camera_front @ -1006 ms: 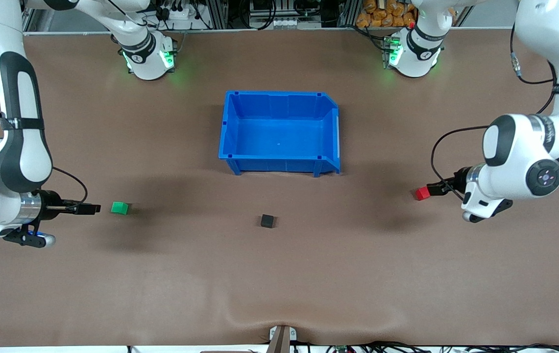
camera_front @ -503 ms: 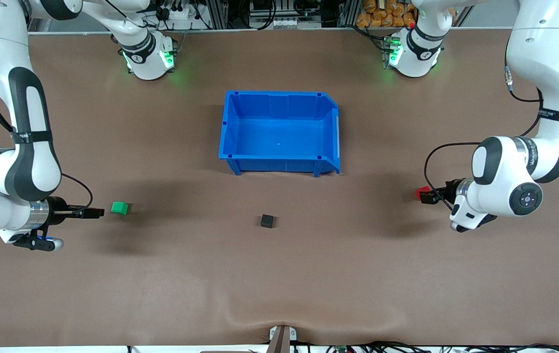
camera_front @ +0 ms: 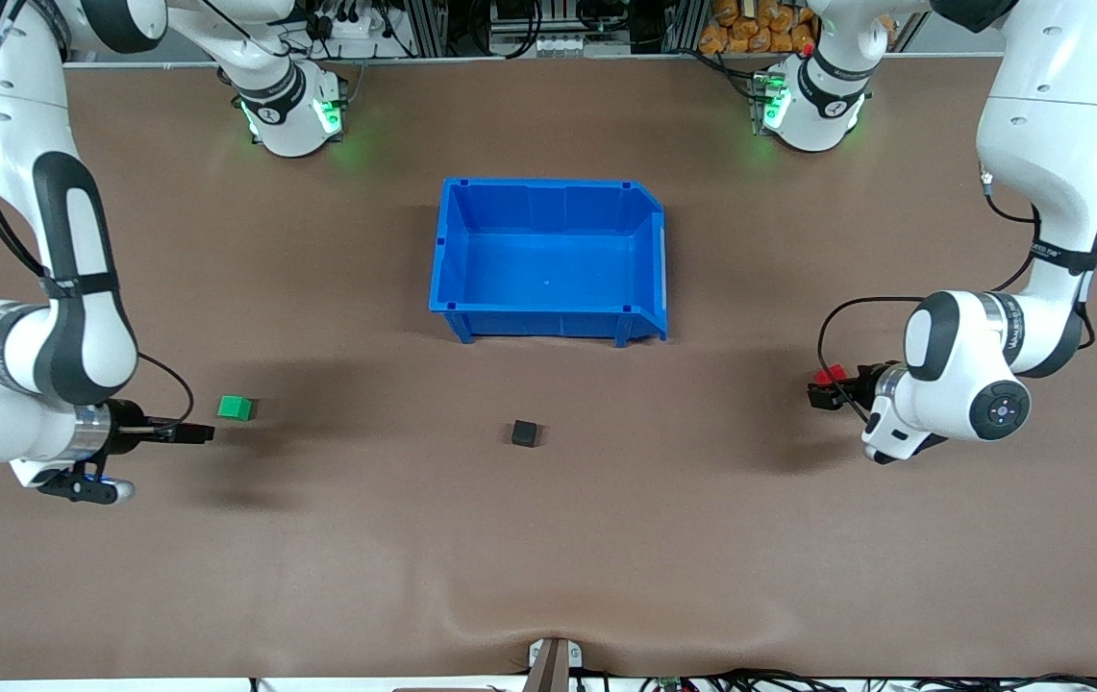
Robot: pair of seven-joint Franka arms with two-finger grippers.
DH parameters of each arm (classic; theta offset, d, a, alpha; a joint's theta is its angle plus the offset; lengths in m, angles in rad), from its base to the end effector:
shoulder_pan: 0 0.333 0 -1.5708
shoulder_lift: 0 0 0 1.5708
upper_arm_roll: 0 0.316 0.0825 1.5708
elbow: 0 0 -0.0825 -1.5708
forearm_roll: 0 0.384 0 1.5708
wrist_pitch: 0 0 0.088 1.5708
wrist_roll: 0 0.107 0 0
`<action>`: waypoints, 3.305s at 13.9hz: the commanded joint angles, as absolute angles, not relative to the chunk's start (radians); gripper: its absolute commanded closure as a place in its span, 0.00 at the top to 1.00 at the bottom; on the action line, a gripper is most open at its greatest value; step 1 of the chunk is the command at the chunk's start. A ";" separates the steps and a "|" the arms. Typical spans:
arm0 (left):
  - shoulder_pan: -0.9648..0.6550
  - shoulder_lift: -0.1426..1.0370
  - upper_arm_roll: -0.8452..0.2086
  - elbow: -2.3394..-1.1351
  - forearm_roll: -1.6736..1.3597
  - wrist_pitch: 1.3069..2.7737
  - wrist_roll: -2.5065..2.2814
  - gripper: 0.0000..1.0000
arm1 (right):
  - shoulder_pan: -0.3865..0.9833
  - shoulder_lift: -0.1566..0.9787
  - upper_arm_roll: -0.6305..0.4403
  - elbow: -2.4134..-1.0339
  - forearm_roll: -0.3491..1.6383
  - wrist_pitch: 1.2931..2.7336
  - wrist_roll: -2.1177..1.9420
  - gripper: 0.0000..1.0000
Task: Attach green and red cubes to black cube
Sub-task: 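Close the right gripper on the green cube while the left gripper grasps red, then carry the green cube against the black cube with the right gripper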
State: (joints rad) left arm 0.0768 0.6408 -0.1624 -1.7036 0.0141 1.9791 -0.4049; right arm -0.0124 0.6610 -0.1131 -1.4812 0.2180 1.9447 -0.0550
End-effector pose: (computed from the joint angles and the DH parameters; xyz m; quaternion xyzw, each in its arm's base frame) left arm 0.6307 -0.0459 0.2009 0.9701 0.1593 -0.1829 0.0002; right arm 0.6906 -0.0600 0.2740 -0.9906 0.0759 0.0895 0.0698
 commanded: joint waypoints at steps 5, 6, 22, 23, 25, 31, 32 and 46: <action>0.080 0.666 -0.160 -1.690 0.023 1.982 -0.390 0.98 | 0.015 0.646 -0.117 -1.739 0.184 2.271 -0.071 1.00; 0.086 0.664 -0.160 -1.690 0.023 1.982 -0.388 0.98 | 0.023 0.646 -0.118 -1.758 0.184 2.301 -0.071 1.00; 0.112 0.690 -0.152 -1.704 0.029 1.983 -0.376 0.86 | 0.057 0.581 -0.120 -1.884 0.064 2.309 -0.064 0.93; 0.113 0.689 -0.152 -1.701 0.028 1.983 -0.377 0.84 | 0.055 0.581 -0.120 -1.884 0.064 2.307 -0.063 0.81; 0.110 0.690 -0.152 -1.700 0.022 1.982 -0.387 0.80 | 0.054 0.581 -0.118 -1.884 0.066 2.301 -0.063 0.63; 0.107 0.687 -0.153 -1.697 0.012 1.980 -0.391 0.74 | 0.060 0.580 -0.118 -1.882 0.066 2.296 -0.084 0.00; 0.107 0.687 -0.153 -1.697 0.012 1.980 -0.393 0.72 | 0.061 0.580 -0.118 -1.879 0.066 2.296 -0.098 0.00; 0.112 0.657 -0.158 -1.671 -0.034 1.968 -0.503 0.00 | 0.179 0.610 -0.110 -1.577 0.069 2.186 -0.669 0.00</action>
